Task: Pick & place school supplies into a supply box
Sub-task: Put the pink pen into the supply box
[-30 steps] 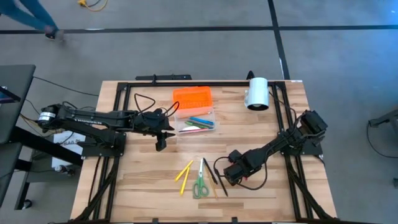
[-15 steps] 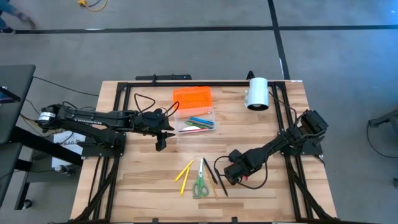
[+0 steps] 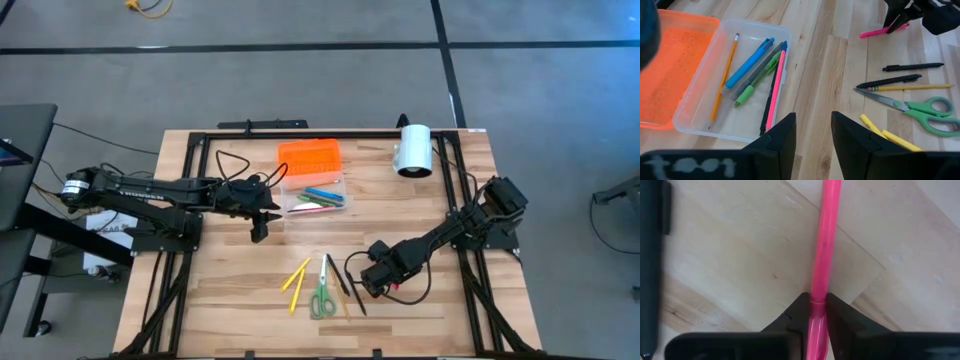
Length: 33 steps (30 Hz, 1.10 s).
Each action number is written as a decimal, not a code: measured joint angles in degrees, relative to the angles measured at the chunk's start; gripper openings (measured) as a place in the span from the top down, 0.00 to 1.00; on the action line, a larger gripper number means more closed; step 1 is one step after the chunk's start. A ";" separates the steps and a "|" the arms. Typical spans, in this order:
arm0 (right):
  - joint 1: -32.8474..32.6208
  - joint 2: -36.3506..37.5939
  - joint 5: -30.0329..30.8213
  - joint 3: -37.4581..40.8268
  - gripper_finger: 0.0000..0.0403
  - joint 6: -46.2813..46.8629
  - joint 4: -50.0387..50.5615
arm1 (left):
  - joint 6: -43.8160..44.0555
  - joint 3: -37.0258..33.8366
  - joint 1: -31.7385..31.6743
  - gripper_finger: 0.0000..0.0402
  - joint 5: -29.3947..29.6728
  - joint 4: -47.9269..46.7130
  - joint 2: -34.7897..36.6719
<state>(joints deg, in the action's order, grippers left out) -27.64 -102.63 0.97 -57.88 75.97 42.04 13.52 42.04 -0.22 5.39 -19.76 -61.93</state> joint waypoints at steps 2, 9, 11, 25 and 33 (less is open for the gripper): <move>0.00 0.00 0.00 0.02 0.88 -0.01 -0.04 | 0.24 0.00 -0.01 0.72 0.00 0.01 0.00; 0.02 -0.04 0.00 0.04 0.88 -0.01 -0.09 | 0.30 0.00 -0.01 0.72 0.00 0.01 0.00; 0.02 -0.04 0.02 0.04 0.88 -0.01 -0.09 | 0.30 0.00 -0.01 0.72 0.02 0.01 0.00; 0.02 -0.09 0.07 0.04 0.88 -0.01 -0.17 | 0.80 0.00 -0.01 0.72 1.02 0.01 0.00; 0.02 -0.10 0.09 0.04 0.88 0.01 -0.21 | 1.09 0.00 -0.01 0.72 1.55 0.01 0.00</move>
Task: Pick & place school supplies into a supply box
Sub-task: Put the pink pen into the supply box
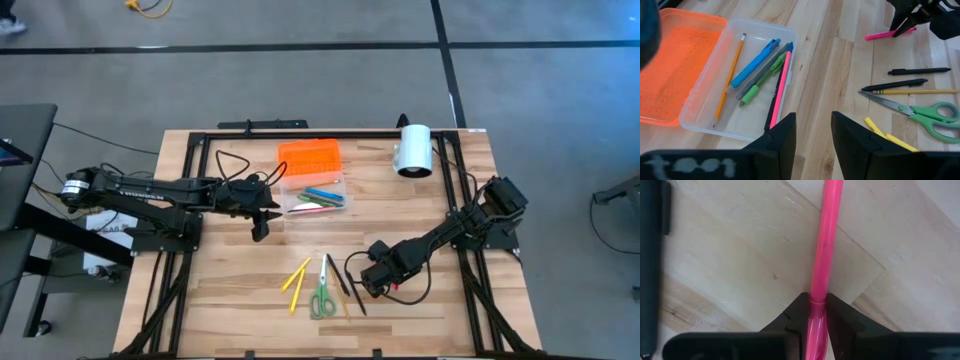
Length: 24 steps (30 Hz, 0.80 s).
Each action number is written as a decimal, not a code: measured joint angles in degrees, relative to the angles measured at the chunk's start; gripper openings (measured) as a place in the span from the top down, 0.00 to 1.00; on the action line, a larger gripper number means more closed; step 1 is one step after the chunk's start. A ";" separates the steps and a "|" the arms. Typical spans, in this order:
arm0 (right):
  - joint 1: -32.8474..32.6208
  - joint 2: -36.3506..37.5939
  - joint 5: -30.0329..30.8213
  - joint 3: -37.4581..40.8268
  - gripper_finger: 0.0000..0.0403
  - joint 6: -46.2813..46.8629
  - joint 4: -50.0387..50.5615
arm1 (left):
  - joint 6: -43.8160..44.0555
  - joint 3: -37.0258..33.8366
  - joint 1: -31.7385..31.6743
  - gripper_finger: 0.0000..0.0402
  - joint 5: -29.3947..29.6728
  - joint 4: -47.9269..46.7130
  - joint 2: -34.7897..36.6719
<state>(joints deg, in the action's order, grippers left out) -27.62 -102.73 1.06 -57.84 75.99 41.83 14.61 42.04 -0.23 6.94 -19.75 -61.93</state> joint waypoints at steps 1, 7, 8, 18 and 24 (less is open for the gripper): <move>0.00 0.00 0.00 0.00 0.88 0.00 -0.01 | 0.00 0.00 0.00 0.72 0.00 0.00 0.00; 0.00 -0.01 -0.07 0.00 0.88 0.00 -0.03 | 0.00 0.00 0.00 0.72 0.00 -0.02 0.00; 0.00 -0.01 -0.07 0.00 0.88 0.00 -0.02 | 0.00 0.00 0.00 0.72 0.00 -0.02 0.00; 0.01 -0.01 -0.22 0.00 0.88 0.00 -0.05 | 0.15 0.00 0.00 0.72 2.58 -0.04 0.00; 0.49 -0.01 -0.60 0.00 0.88 -1.27 -0.05 | -0.10 0.00 0.00 0.72 4.01 -0.29 0.00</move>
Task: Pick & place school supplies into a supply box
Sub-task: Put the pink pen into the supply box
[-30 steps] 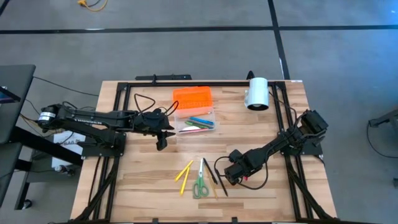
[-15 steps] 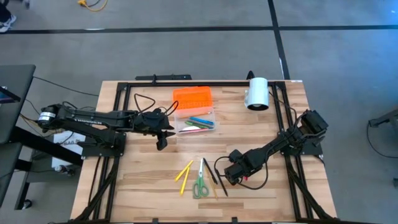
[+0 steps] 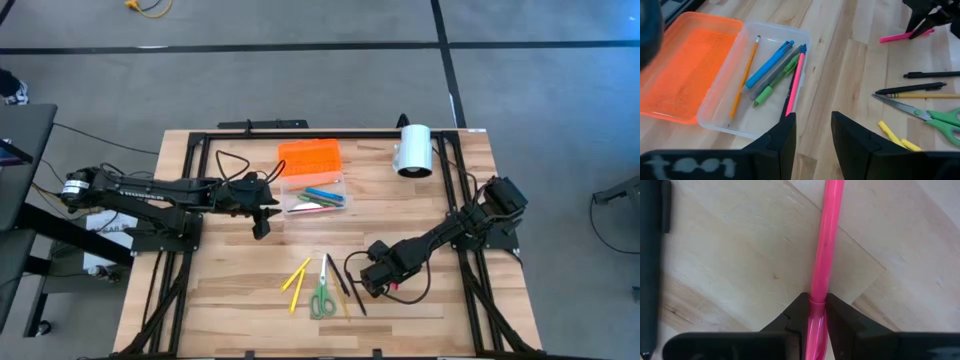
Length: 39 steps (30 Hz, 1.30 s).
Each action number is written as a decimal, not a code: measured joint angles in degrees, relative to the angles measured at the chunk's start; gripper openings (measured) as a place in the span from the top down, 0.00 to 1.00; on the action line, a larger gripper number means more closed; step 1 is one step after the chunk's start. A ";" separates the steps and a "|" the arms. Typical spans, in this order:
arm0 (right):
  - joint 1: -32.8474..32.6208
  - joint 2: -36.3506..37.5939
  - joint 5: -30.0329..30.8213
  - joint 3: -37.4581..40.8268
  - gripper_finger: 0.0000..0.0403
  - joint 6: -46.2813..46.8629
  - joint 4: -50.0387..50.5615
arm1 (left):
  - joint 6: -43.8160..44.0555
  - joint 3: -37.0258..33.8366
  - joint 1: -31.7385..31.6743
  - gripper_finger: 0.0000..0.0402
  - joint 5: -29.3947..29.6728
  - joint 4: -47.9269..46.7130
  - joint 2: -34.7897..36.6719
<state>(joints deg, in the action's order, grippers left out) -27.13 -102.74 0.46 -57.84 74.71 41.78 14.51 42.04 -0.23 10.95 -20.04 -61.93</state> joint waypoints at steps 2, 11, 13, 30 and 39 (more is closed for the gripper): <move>0.28 0.00 -0.44 0.00 0.88 -0.90 0.00 | -0.03 0.00 -0.01 0.72 0.41 0.09 0.00; 0.61 0.00 -0.48 0.00 0.88 -1.65 0.00 | 1.88 0.00 0.00 0.72 4.80 0.03 0.00; 0.61 0.00 -0.54 0.00 0.88 -1.65 0.00 | 2.71 0.00 -0.01 0.72 5.36 0.05 0.00; 1.34 0.00 -0.80 0.00 0.90 -1.72 0.00 | 1.88 0.00 -0.02 0.72 7.37 0.27 0.00; 1.74 -0.02 -2.11 0.00 0.87 -4.29 0.07 | 4.73 0.00 -0.02 0.72 7.03 -0.38 -0.02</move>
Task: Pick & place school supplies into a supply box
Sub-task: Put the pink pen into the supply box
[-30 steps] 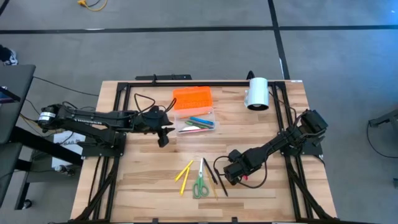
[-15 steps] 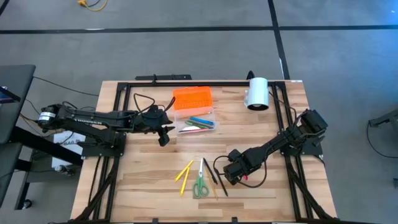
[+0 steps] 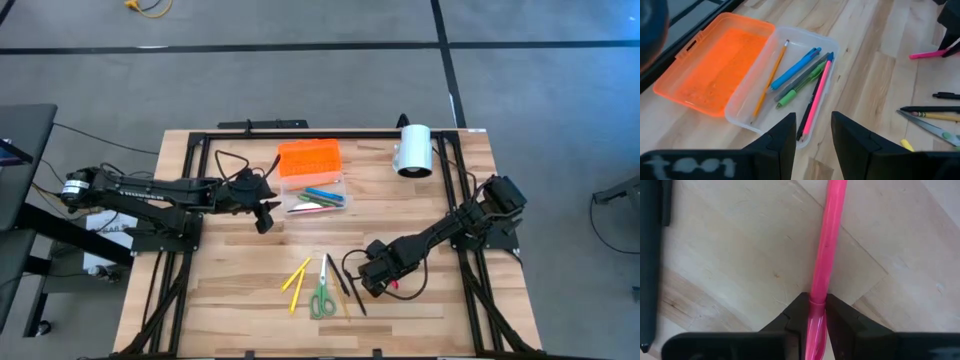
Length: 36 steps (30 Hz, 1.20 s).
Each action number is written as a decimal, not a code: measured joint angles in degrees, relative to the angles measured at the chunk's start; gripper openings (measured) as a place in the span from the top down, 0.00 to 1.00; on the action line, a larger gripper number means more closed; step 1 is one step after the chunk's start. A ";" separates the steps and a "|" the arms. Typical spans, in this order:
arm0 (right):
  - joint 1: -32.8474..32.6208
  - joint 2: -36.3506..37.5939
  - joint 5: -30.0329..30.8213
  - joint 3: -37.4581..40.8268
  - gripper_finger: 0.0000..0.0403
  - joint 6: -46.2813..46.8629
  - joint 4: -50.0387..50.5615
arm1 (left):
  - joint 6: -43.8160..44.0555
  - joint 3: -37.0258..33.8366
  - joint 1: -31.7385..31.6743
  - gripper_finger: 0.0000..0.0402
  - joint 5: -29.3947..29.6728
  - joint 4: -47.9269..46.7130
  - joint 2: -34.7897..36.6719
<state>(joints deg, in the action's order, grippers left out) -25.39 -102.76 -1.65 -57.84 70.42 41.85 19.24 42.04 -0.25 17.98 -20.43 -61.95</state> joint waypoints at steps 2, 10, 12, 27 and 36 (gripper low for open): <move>0.01 0.00 -0.03 0.00 0.87 0.01 0.00 | 0.05 0.00 0.00 0.72 -0.16 0.09 0.00; 0.13 0.00 -1.02 -0.02 0.87 -0.43 0.02 | -0.58 0.00 0.00 0.72 -0.16 0.11 0.00; 0.11 0.00 -1.03 -0.02 0.87 -0.43 0.04 | -0.55 0.00 0.00 0.72 -0.17 0.11 0.00; 0.98 0.00 -3.65 -0.02 0.87 -3.90 0.02 | -0.95 0.00 0.00 0.72 -0.20 0.20 0.00; 0.90 0.00 -2.58 -0.02 0.87 -2.53 -0.02 | -0.97 0.00 0.00 0.72 -0.20 0.20 0.00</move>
<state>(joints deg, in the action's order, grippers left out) -24.49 -102.76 -4.23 -57.87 67.90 41.82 18.26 42.04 -0.25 17.78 -20.23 -61.95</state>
